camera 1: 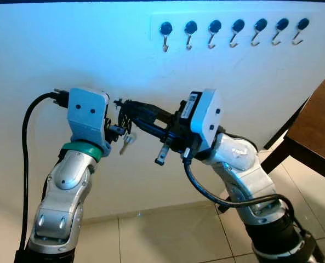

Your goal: Hang keys on a hook

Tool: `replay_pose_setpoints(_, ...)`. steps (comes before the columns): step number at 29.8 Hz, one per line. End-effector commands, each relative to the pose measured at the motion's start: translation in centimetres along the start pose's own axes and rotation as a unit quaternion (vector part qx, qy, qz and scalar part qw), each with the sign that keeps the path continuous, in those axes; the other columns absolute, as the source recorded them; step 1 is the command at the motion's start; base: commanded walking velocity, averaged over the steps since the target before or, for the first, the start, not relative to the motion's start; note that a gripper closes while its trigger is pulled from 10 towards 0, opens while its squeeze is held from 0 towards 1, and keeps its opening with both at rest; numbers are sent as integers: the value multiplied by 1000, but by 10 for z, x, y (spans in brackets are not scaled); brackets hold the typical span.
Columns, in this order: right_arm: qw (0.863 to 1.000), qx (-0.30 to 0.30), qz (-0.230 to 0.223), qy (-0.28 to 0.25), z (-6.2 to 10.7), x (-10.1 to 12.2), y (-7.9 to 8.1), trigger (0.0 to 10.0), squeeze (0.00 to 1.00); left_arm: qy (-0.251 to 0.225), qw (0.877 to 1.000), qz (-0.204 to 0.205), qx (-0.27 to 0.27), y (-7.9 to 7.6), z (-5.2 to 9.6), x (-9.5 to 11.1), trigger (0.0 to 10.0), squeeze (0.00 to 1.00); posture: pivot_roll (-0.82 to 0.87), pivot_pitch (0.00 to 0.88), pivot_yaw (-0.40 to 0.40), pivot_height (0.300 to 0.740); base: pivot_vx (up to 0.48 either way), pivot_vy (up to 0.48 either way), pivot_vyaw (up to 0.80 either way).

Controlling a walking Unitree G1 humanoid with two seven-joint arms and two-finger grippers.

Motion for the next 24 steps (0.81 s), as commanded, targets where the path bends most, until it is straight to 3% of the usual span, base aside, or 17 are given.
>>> replay_pose_setpoints(1, 1000, -15, 15, -8, 1, 6, -5, 10000, 0, 10, 1000, -4, -4, -1, 3, -4, 10000, 0, -38, 82, 67, 740, 0, 0, 0)
replay_pose_setpoints(10, 994, -100, 43, -9, 7, 9, -30, 10000, 0, 13, 1000, -11, -4, 3, 5, -7, 10000, 0, -39, 83, 69, 740, 0, 0, 0)
replay_pose_setpoints(12, 990, -122, 67, -30, 1, 22, -42, 10000, 0, 14, 1000, -11, -1, 4, 4, -7, 10000, 0, -43, 81, 68, 740, 0, 0, 0)
replay_pose_setpoints(15, 990, -122, 67, -30, 1, 22, -42, 10000, 0, 14, 1000, -11, -1, 4, 4, -7, 10000, 0, -43, 81, 68, 740, 0, 0, 0)
replay_pose_setpoints(18, 984, -143, 92, -59, -9, 40, -57, 10000, 0, 12, 1000, -10, 0, 2, 3, -6, 10000, 0, -39, 76, 61, 740, 0, 0, 0)
replay_pose_setpoints(24, 981, -161, 96, -49, -13, 35, -68, 10000, 0, 10, 1000, -9, 0, 2, 3, -5, 10000, 0, -35, 76, 60, 740, 0, 0, 0)
Point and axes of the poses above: a point about 5 cm out from each wrist's last joint towards the gripper, its own z axis pointing back from the gripper into the wrist, its own x axis along the axis of the wrist's last joint, y = z × x, the point moved 5 cm from there along -z, pointing out of the wrist towards the gripper, and after that the axes turned 6 degrees about -z, right-handed, at the moved point
